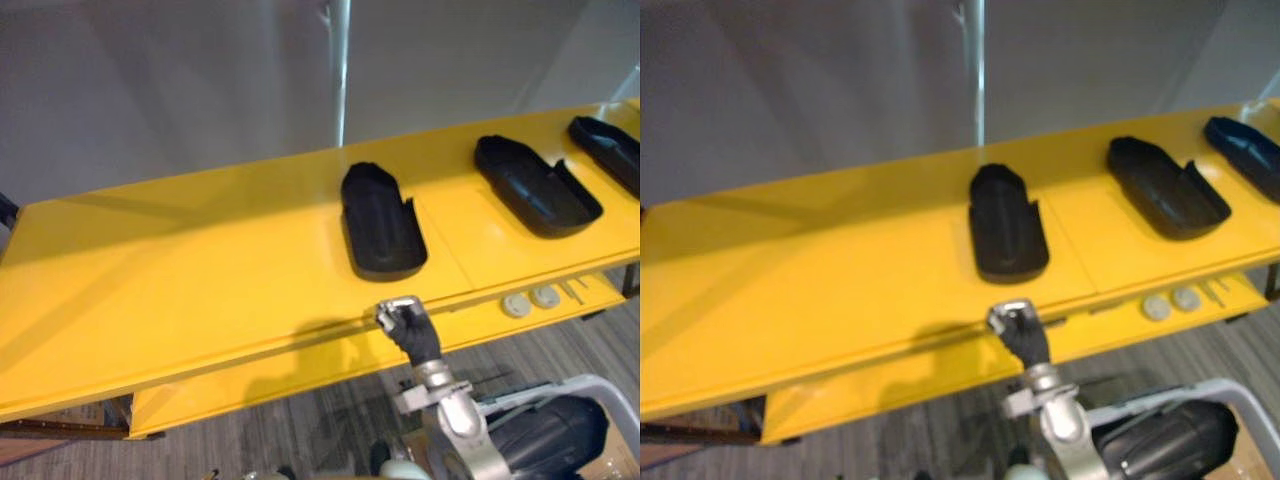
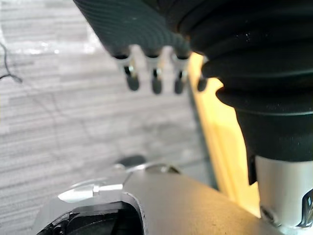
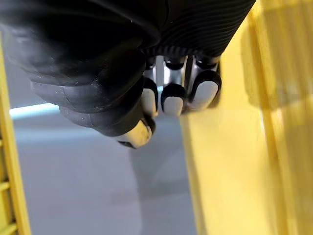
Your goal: Walk over and take plastic housings, then place them on the shelf
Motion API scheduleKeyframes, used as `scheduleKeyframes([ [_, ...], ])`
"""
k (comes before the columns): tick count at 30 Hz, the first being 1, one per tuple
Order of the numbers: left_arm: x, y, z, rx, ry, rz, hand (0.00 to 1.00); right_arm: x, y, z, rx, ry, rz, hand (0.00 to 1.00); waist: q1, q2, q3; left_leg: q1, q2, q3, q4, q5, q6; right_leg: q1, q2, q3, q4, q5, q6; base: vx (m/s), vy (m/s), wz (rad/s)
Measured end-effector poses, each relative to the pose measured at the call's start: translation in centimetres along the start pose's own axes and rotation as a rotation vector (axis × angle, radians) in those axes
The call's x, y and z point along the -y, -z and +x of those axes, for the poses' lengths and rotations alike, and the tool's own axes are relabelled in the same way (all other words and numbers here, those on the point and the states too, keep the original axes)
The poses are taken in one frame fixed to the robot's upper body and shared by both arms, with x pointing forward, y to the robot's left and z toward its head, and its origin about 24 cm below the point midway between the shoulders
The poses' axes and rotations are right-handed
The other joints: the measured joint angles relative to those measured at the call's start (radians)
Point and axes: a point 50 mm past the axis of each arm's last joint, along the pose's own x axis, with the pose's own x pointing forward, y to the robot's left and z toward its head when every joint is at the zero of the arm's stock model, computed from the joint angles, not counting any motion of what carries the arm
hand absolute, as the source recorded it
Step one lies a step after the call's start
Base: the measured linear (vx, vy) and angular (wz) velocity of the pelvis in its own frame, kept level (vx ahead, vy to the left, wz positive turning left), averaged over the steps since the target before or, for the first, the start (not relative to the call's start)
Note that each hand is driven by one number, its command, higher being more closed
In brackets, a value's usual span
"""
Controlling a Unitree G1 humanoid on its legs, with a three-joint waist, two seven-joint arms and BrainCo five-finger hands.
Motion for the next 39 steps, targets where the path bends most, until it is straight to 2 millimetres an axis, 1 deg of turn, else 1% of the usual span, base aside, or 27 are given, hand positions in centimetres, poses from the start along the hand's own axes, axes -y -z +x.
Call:
scheduleKeyframes([
  [3,0.0,0.0,0.0,0.001,0.001,-0.003,0.00,1.2,-0.3,0.4,0.011,0.073,-0.023,1.00,0.002,0.001,0.001,-0.015,0.000,-0.035,0.011,0.000,0.000,0.007,-0.003,-0.028,-0.001,-0.001,0.001,-0.05,-0.014,0.25],
  [5,0.1,-0.3,0.0,0.012,0.004,-0.005,0.00,2.1,-0.4,0.7,0.013,0.118,-0.041,1.00,0.013,0.002,0.004,-0.015,0.000,-0.042,0.012,0.002,0.002,0.012,-0.003,-0.039,-0.001,-0.001,0.001,-0.05,-0.012,0.12],
  [6,0.2,-0.4,0.0,0.017,0.006,-0.007,0.00,2.3,-0.4,0.8,0.011,0.125,-0.045,1.00,0.013,0.002,0.004,-0.016,0.000,-0.043,0.012,0.003,0.002,0.012,-0.003,-0.040,0.000,-0.001,0.001,-0.04,-0.008,0.05],
  [8,0.2,-0.5,0.0,0.020,0.007,-0.009,0.00,3.0,0.0,1.4,-0.011,0.163,-0.056,1.00,0.015,0.003,0.005,-0.015,0.000,-0.045,0.011,0.005,0.003,0.015,-0.004,-0.044,0.000,-0.001,0.001,-0.03,-0.006,0.05],
  [11,0.2,-0.5,0.0,0.018,0.007,-0.012,0.00,3.8,0.6,1.7,-0.042,0.206,-0.070,1.00,0.017,0.004,0.005,-0.012,-0.001,-0.051,0.008,0.007,0.003,0.020,-0.004,-0.049,0.000,-0.001,0.001,0.00,-0.004,0.06],
  [14,0.3,-0.6,0.0,0.021,0.009,-0.012,0.00,5.2,1.2,2.0,-0.075,0.258,-0.073,1.00,0.016,0.009,0.017,0.003,-0.004,-0.075,0.007,0.007,0.003,0.049,-0.007,-0.073,-0.002,-0.006,0.007,0.01,-0.005,0.17],
  [17,0.4,-0.6,0.0,0.022,0.009,-0.022,0.00,6.0,1.4,2.7,-0.088,0.286,-0.081,1.00,0.020,0.013,0.020,0.002,-0.005,-0.076,0.007,0.008,0.003,0.048,-0.008,-0.074,-0.002,-0.006,0.008,0.00,0.000,0.02],
  [19,0.5,-0.8,-0.1,0.031,0.013,-0.027,0.00,6.9,1.2,3.3,-0.081,0.319,-0.089,1.00,0.024,0.020,0.035,0.001,-0.006,-0.082,0.015,0.008,0.004,0.047,-0.011,-0.076,0.014,-0.013,0.008,-0.02,0.002,0.04],
  [21,0.5,-1.6,0.0,0.062,0.016,-0.039,0.00,8.1,0.4,4.0,-0.046,0.375,-0.096,1.00,0.020,0.018,0.090,-0.012,-0.009,-0.101,0.064,0.001,0.008,0.034,-0.033,-0.096,0.097,-0.057,0.007,-0.08,0.008,0.27],
  [23,0.6,-2.0,0.0,0.073,0.021,-0.043,0.00,9.0,0.0,4.4,-0.034,0.401,-0.108,1.00,0.023,0.020,0.104,-0.057,-0.004,-0.107,0.121,-0.022,0.019,-0.008,-0.040,-0.099,0.160,-0.083,0.004,-0.11,0.016,0.24],
  [26,0.6,-2.2,0.1,0.079,0.034,-0.050,0.00,9.1,-0.7,5.3,-0.003,0.402,-0.109,1.00,0.032,0.021,0.150,-0.079,-0.004,-0.122,0.170,-0.037,0.028,-0.025,-0.051,-0.099,0.209,-0.097,0.003,-0.11,0.016,0.05],
  [29,0.7,-2.3,0.1,0.080,0.036,-0.056,0.00,9.3,-0.8,5.3,0.002,0.410,-0.111,1.00,0.037,0.021,0.163,-0.085,-0.013,-0.127,0.185,-0.042,0.036,-0.036,-0.069,-0.100,0.246,-0.111,0.005,-0.10,0.042,0.04],
  [35,0.7,-2.1,0.1,0.072,0.038,-0.066,0.00,9.9,-1.2,5.4,0.015,0.419,-0.135,1.00,0.037,0.023,0.168,-0.090,-0.044,-0.129,0.183,-0.047,0.046,-0.060,-0.107,-0.098,0.295,-0.138,0.019,-0.05,0.046,0.03],
  [39,0.7,-2.1,0.1,0.073,0.040,-0.066,0.00,10.5,-1.7,5.5,0.033,0.442,-0.139,1.00,0.037,0.023,0.168,-0.094,-0.054,-0.133,0.180,-0.045,0.050,-0.062,-0.116,-0.099,0.304,-0.140,0.023,0.05,0.017,0.06],
])
